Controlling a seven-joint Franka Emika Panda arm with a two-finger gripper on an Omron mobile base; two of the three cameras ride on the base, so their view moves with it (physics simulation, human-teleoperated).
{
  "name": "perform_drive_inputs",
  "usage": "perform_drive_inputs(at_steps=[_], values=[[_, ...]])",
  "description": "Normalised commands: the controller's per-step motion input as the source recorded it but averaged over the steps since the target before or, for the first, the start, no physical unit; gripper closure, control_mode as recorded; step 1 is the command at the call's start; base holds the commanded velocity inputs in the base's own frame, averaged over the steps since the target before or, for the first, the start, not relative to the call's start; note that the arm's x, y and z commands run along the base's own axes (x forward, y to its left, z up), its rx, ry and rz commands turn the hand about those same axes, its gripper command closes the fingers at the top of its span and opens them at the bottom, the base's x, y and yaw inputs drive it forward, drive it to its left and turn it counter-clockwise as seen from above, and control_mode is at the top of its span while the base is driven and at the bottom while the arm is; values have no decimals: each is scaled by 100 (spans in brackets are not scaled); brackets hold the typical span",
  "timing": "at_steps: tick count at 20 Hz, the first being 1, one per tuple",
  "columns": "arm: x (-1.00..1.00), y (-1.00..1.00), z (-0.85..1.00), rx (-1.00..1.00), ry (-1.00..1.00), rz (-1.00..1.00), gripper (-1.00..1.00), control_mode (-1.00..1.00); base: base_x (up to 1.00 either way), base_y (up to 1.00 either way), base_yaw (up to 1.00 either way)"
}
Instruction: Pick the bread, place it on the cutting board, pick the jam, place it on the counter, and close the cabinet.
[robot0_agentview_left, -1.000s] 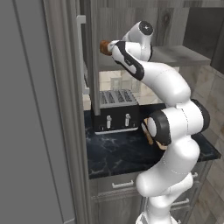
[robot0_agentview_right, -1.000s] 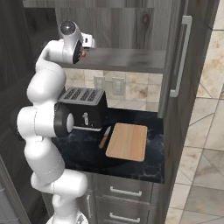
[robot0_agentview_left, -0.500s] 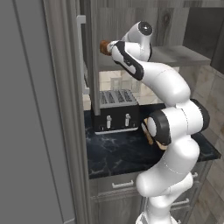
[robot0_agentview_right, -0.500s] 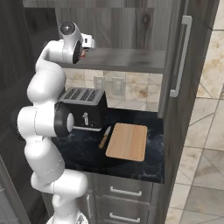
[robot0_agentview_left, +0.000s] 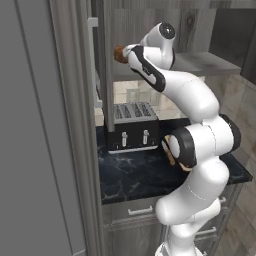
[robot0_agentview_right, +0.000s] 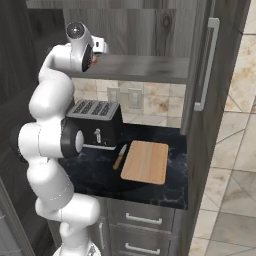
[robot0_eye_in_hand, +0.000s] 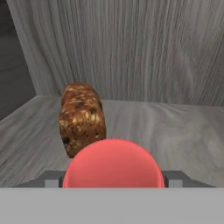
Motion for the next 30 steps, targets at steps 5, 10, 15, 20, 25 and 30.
perform_drive_inputs(at_steps=[5,10,15,20,25,30], values=[[-35,-12,14,0,0,1,100,-100,0,0,0],[-54,-35,1,0,0,2,100,-100,0,0,0],[-56,-35,0,0,0,1,100,-100,0,0,0],[-61,-24,0,0,0,0,100,-100,0,0,0],[-64,-8,0,0,0,0,100,-100,0,0,0],[-59,0,0,0,0,0,100,-100,0,0,0]])
